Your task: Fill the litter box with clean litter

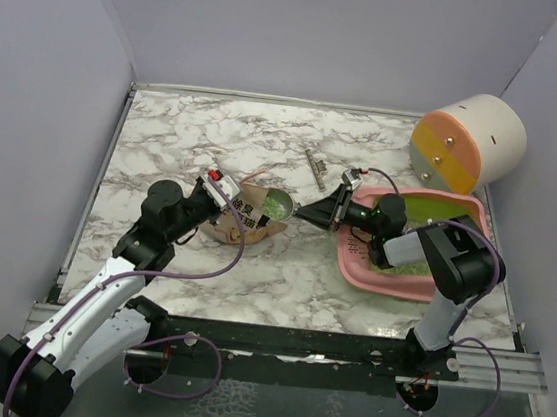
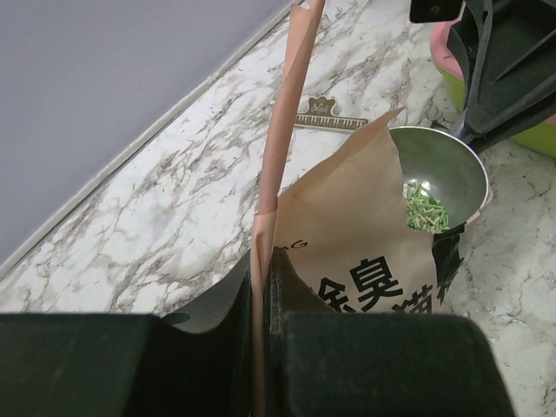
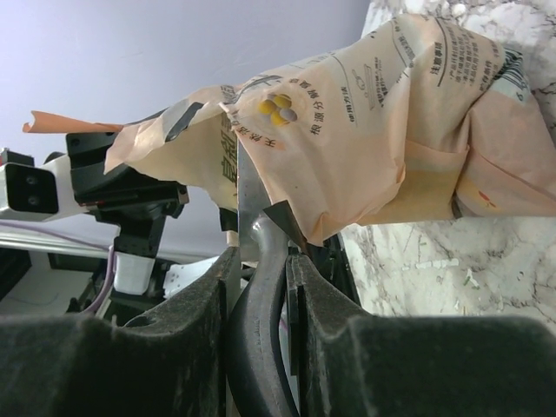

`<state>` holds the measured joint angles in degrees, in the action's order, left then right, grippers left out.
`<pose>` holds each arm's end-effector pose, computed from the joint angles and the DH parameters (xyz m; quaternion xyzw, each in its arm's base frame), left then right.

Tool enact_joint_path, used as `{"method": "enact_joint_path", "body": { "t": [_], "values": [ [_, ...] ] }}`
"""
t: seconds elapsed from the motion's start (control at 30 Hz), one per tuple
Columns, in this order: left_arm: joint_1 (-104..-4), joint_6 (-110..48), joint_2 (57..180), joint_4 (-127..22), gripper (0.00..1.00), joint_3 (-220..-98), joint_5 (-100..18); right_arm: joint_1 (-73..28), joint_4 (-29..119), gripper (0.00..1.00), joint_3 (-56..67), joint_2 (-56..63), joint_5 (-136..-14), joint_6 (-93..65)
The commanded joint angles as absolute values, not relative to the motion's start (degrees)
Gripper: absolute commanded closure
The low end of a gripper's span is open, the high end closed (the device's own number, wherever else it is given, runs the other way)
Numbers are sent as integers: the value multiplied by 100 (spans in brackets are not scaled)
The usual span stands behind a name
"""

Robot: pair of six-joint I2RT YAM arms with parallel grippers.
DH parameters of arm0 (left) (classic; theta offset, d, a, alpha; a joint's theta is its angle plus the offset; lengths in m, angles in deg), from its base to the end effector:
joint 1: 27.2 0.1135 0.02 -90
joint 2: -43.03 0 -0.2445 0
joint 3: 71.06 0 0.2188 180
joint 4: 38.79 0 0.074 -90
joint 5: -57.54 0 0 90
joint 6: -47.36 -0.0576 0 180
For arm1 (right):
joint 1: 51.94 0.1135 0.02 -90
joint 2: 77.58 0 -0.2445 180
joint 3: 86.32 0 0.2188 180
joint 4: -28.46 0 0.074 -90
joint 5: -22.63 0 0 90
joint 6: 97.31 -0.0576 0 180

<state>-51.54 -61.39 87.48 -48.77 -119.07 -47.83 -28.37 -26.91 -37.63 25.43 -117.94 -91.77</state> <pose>0.1692 -0.0933 0.2838 0.3542 0.6545 -0.1318 0.6548 0.2693 0.1660 0.1760 0.0582 0.7006 0.6979 0.1370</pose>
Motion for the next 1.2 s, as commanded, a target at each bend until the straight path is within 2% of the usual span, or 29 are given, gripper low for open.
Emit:
{"method": "enact_joint_path", "body": {
  "t": [0.0, 0.17, 0.53, 0.73, 1.0, 1.17],
  "values": [
    [-5076, -6050, 8686, -4548, 100, -11918, -4603, -2885, -4538, 99, -3554, 2867, -12318, -10042],
    [-5075, -6034, 8699, -4552, 100, -11922, -4659, -2885, -5478, 99, -3411, 3248, -12304, -10740],
    [-5075, -6054, 8749, -4570, 100, -11939, -4695, -2888, -5574, 99, -3429, 3174, -12344, -10733],
    [-5075, -6058, 8739, -4620, 100, -11946, -4666, -2888, -3914, 99, -3434, 2202, -12397, -9603],
    [-5075, -6062, 8654, -4609, 100, -11940, -4647, -2883, 392, 99, -3108, 377, -11661, -7008],
    [-5075, -6050, 8639, -4613, 100, -11940, -4639, -2916, 1628, 99, -3114, -411, -11075, -6468]
  ]
}}
